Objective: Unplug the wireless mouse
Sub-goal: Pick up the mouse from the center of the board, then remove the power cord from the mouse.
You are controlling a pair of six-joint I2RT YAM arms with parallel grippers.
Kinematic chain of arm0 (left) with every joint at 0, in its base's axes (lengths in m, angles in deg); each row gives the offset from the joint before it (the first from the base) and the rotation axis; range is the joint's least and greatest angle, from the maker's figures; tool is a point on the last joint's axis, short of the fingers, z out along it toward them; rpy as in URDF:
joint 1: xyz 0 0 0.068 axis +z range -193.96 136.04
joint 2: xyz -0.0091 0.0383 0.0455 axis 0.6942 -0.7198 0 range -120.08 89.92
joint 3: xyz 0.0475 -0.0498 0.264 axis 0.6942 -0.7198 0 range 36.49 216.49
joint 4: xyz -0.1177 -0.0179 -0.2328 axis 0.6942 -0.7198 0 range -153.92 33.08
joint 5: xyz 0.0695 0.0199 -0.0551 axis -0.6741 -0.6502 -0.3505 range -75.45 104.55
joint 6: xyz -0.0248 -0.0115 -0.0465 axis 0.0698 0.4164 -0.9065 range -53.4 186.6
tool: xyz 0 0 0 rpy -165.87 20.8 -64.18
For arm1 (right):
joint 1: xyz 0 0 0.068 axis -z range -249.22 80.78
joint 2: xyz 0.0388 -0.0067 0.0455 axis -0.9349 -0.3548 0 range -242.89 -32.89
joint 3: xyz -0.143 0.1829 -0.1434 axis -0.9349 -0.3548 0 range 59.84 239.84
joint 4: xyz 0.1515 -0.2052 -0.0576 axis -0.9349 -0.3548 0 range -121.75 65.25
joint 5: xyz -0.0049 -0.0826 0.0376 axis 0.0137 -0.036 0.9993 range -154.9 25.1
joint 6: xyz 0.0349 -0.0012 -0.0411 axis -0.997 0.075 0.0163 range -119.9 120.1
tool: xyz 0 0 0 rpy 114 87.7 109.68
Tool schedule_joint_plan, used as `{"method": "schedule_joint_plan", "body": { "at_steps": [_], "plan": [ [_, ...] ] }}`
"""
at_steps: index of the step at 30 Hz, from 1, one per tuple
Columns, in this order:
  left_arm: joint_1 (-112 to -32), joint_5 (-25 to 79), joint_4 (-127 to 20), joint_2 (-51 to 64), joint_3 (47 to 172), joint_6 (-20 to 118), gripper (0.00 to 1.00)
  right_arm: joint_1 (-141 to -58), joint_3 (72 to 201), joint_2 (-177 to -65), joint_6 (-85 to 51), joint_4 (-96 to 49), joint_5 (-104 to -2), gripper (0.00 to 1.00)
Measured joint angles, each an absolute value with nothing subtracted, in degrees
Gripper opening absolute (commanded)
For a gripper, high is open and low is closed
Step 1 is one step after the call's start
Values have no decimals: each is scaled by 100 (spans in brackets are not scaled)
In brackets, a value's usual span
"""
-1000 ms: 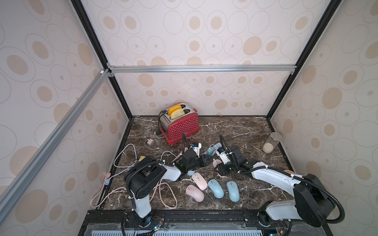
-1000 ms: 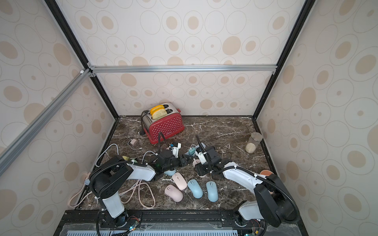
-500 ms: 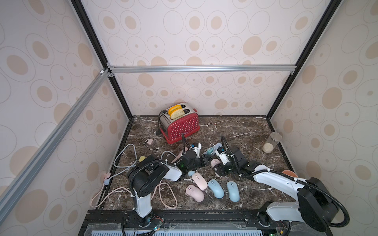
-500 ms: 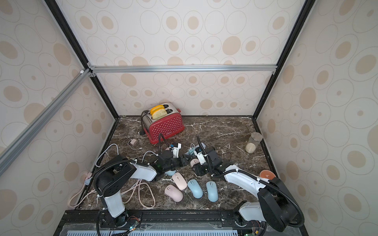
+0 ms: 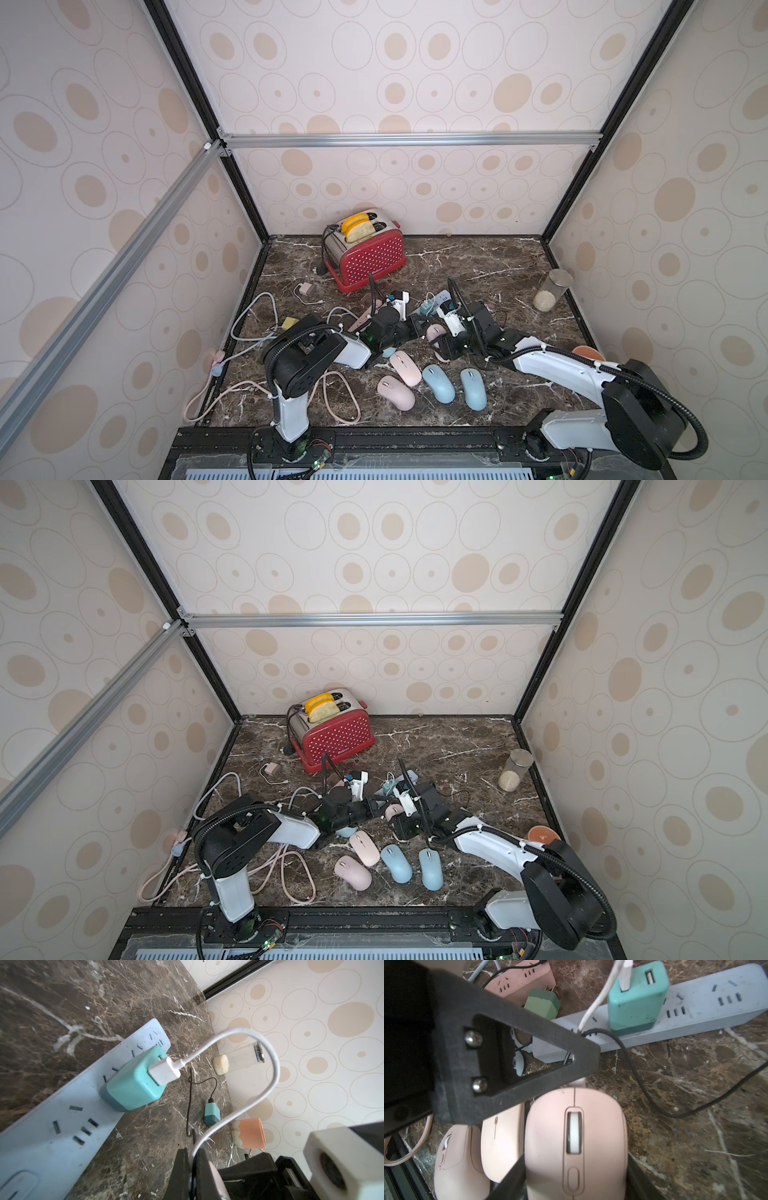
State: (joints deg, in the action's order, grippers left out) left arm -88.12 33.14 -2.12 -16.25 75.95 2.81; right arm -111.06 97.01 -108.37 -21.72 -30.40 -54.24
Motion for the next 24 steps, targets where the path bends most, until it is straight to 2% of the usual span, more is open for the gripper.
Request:
{"method": "schedule_joint_plan", "body": {
  "at_steps": [24],
  "plan": [
    [-8981, 3485, -395, -1787, 7597, 384, 0, -11119, 10180, -11102, -1829, -4585, -5475, 40]
  ]
}}
